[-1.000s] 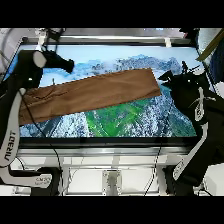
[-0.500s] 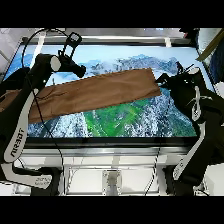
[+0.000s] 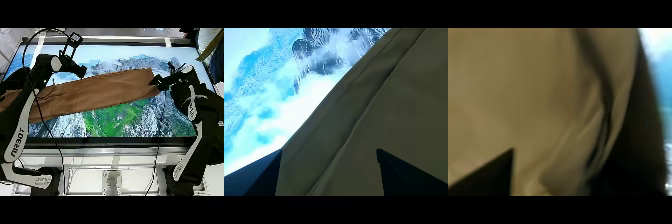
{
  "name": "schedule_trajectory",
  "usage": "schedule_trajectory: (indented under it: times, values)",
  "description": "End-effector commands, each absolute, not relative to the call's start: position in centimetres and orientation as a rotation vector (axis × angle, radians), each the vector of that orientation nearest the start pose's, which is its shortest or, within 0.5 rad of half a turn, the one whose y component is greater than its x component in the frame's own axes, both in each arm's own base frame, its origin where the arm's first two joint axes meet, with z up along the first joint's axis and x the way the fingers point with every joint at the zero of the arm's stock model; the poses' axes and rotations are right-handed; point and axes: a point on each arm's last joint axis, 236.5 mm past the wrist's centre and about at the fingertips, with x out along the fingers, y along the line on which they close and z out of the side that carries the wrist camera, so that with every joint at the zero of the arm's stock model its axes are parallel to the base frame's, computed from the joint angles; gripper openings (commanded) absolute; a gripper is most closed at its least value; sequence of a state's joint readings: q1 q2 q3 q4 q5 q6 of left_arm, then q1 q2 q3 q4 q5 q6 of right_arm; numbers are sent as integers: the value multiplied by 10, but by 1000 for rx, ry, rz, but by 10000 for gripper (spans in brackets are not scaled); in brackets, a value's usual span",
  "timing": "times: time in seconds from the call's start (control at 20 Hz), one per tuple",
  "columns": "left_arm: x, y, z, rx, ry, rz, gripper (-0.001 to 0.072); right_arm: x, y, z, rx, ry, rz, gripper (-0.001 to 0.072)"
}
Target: Fold the clothes and pants, and hang the long-sleeved shirts on hangers.
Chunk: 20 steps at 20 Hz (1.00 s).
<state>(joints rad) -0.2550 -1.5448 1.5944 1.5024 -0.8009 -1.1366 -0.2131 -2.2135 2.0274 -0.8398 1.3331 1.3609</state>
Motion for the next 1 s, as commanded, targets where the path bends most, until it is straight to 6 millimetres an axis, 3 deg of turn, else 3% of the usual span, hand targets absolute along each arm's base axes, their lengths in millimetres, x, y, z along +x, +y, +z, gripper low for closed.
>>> schedule_trajectory:
  times: [0.0, 0.05, 0.1, 0.15, 0.25, 0.4, 0.5, 0.6, 0.7, 0.8, 0.9, 0.95]
  values:
    - [534, -165, 104, 370, 691, -466, 651, 560, 63, -87, 614, 1294, 475, 304]
    - [532, -175, 100, 311, 701, -492, 484, 564, 69, -83, 629, 1274, 486, 209]
    - [531, -186, 93, 252, 719, -519, 236, 569, 78, -75, 658, 1247, 507, 72]
    - [529, -195, 83, 203, 744, -543, 28, 575, 83, -64, 686, 1216, 534, 8]
    - [521, -212, 55, 106, 829, -595, 33, 589, 95, -26, 732, 1111, 602, 8]
    - [494, -238, -1, 26, 1019, -686, 33, 612, 109, 54, 771, 893, 669, 8]
    - [480, -259, -29, -1, 1094, -731, 33, 615, 127, 100, 738, 787, 702, 7]
    - [466, -284, -54, -26, 1148, -775, 33, 604, 164, 131, 695, 756, 763, 7]
    - [457, -295, -70, -15, 1182, -792, 33, 585, 212, 150, 666, 757, 848, 6]
    - [465, -281, -62, -37, 1182, -737, 32, 562, 265, 155, 638, 786, 937, 6]
    - [487, -226, -40, 11, 1146, -611, 32, 535, 319, 150, 565, 809, 1023, 5]
    - [499, -183, -24, 48, 1124, -514, 32, 523, 345, 146, 517, 809, 1054, 4]
